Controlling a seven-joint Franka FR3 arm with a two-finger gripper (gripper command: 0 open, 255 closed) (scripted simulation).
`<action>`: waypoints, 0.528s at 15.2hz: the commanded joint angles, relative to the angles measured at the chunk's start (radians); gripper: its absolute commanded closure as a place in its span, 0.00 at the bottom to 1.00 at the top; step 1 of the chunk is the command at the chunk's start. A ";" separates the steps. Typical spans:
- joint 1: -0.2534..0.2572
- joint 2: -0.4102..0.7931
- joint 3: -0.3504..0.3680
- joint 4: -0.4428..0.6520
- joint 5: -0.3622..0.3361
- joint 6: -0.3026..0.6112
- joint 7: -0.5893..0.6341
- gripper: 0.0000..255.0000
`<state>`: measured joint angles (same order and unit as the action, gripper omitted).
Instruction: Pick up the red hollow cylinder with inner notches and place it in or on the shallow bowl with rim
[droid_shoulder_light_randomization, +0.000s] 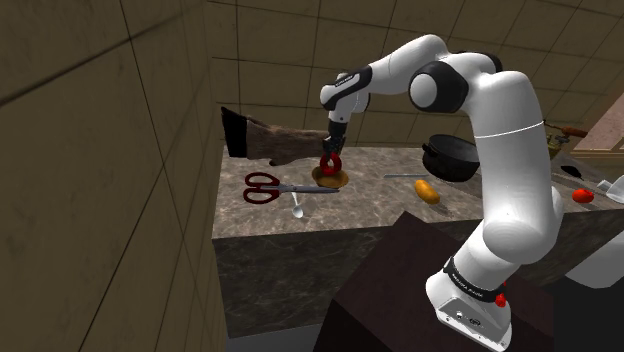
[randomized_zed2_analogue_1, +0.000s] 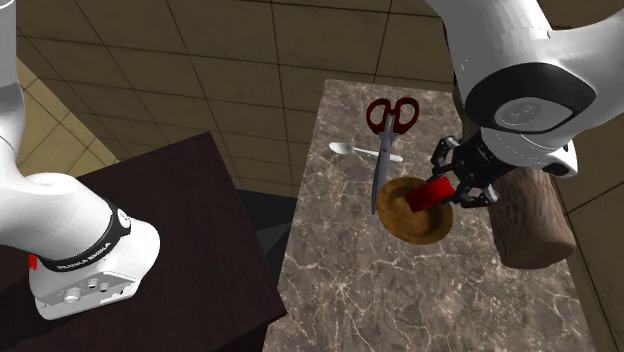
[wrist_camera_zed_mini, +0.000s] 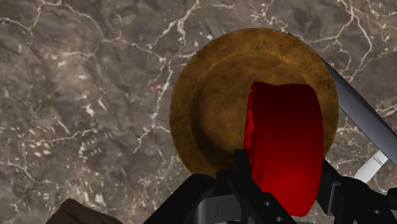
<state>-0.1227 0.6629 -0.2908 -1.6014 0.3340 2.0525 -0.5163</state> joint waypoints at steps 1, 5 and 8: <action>0.000 0.002 0.000 0.000 0.001 0.003 -0.001 1.00; 0.000 0.002 0.000 0.000 0.001 0.003 -0.001 1.00; 0.000 0.002 0.000 0.000 0.001 0.003 -0.001 0.00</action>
<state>-0.1231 0.6649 -0.2903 -1.6015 0.3348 2.0552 -0.5171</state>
